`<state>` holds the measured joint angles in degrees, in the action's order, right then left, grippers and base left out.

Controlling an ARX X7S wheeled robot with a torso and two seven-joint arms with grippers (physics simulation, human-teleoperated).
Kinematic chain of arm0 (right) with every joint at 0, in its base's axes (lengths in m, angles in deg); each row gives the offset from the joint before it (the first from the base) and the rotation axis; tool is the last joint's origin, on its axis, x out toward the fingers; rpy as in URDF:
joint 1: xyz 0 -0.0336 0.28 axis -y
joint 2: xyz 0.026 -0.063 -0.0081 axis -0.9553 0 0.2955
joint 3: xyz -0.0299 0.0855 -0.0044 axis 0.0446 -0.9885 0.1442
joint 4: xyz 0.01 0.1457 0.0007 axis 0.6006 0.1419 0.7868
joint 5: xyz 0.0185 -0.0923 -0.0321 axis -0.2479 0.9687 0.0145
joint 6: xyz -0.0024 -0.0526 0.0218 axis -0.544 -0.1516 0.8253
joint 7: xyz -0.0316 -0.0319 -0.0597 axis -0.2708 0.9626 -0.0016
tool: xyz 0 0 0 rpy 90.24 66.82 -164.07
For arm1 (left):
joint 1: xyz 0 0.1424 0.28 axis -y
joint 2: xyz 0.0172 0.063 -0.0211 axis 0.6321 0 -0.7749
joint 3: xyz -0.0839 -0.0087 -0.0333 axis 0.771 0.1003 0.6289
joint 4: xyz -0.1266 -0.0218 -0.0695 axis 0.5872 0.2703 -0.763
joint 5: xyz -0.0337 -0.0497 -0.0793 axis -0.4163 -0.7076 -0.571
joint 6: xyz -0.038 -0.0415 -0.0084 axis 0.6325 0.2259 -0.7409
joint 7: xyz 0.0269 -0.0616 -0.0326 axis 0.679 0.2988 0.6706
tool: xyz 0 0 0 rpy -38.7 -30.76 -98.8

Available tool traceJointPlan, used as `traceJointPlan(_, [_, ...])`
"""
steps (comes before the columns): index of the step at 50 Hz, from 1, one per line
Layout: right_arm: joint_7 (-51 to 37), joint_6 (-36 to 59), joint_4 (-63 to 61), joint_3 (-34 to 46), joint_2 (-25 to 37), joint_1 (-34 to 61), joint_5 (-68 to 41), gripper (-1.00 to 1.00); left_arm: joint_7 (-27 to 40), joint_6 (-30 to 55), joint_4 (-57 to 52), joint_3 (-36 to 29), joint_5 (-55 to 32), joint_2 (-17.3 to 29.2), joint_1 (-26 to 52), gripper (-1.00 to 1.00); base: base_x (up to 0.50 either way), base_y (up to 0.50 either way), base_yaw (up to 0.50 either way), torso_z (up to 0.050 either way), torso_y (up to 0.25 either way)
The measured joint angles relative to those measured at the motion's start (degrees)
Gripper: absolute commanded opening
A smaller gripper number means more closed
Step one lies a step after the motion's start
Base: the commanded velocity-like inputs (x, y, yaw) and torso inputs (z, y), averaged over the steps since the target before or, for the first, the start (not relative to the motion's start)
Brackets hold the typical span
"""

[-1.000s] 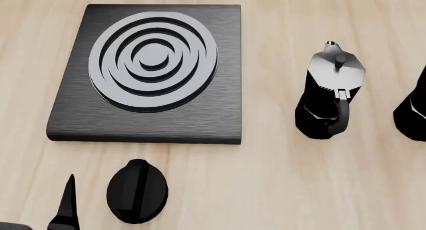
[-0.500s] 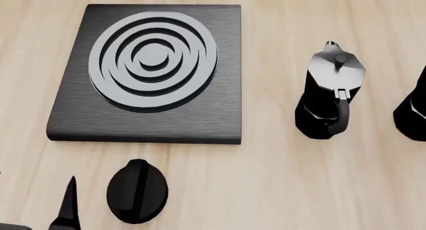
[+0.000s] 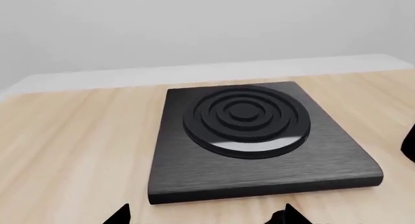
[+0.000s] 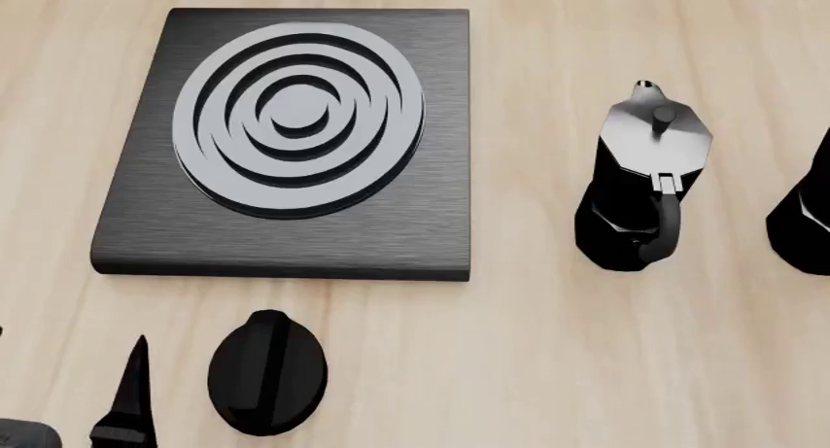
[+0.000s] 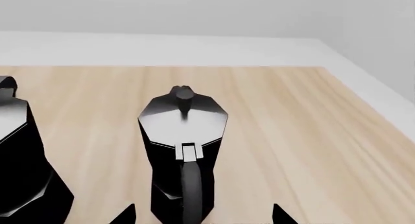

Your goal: Put the right moka pot on the stove.

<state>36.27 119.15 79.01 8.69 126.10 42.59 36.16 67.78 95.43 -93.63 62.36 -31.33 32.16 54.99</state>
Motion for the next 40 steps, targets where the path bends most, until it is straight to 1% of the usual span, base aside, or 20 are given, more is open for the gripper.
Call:
traceJointPlan(17, [1.08,-1.71,4.53,2.32,-0.87,2.67,1.99,1.00,0.35,0.77,0.09,0.38,-1.36,-0.01,0.41,1.00,0.00,0.00,0.00,0.000,0.000])
traceJointPlan(40, [3.39,-4.58,13.60,7.69,-3.29,9.74,6.06,1.00,0.70,0.66,0.14,0.33,-1.83,0.18,0.60,1.00,0.00,0.00,0.00,0.000,0.000])
